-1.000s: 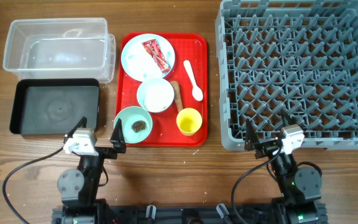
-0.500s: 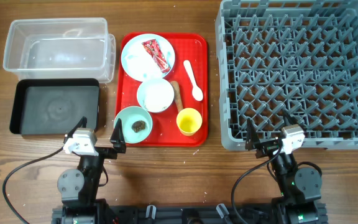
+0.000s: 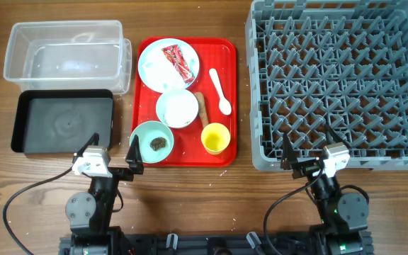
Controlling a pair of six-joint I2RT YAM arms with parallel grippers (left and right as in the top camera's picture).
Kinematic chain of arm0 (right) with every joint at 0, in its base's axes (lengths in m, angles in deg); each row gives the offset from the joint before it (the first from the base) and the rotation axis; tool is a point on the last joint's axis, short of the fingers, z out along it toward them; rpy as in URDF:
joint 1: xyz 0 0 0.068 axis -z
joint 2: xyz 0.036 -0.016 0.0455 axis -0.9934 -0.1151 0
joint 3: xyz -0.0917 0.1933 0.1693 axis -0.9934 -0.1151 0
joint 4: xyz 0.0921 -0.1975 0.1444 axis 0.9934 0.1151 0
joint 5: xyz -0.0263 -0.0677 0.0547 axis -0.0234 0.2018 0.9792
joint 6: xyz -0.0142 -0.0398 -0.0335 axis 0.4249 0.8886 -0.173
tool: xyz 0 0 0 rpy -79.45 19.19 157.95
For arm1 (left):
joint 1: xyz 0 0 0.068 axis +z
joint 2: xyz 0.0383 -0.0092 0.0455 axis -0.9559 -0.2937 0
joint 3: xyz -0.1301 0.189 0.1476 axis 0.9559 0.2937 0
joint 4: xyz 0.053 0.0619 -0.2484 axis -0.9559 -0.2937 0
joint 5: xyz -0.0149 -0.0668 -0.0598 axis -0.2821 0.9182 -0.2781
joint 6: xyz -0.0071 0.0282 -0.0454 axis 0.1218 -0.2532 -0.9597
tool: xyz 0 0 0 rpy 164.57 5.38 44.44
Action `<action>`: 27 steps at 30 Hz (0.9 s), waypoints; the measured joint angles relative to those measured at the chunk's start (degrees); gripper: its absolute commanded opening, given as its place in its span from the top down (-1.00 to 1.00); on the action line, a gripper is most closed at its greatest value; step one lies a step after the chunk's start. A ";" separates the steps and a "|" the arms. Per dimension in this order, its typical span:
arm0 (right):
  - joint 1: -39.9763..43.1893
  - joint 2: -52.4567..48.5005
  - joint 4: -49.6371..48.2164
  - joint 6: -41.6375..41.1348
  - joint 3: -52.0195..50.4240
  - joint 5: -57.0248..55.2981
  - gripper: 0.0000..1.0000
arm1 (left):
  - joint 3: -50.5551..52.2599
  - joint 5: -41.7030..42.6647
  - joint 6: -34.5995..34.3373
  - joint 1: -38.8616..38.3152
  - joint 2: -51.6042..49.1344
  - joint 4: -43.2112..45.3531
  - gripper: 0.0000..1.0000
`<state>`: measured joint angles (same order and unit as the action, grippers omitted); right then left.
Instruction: Sort waste into correct bins and load items into the dishwasher rack
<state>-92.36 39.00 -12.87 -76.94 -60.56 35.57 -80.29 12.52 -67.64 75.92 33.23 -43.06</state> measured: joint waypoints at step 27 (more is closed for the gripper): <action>0.00 -73.22 56.17 19.30 92.54 1.20 -0.99 | -94.14 -0.26 0.22 -7.13 -85.46 -43.45 -1.00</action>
<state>-92.36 -34.22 43.30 -57.64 31.98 36.77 -174.43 12.26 -67.42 68.80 -52.23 -86.51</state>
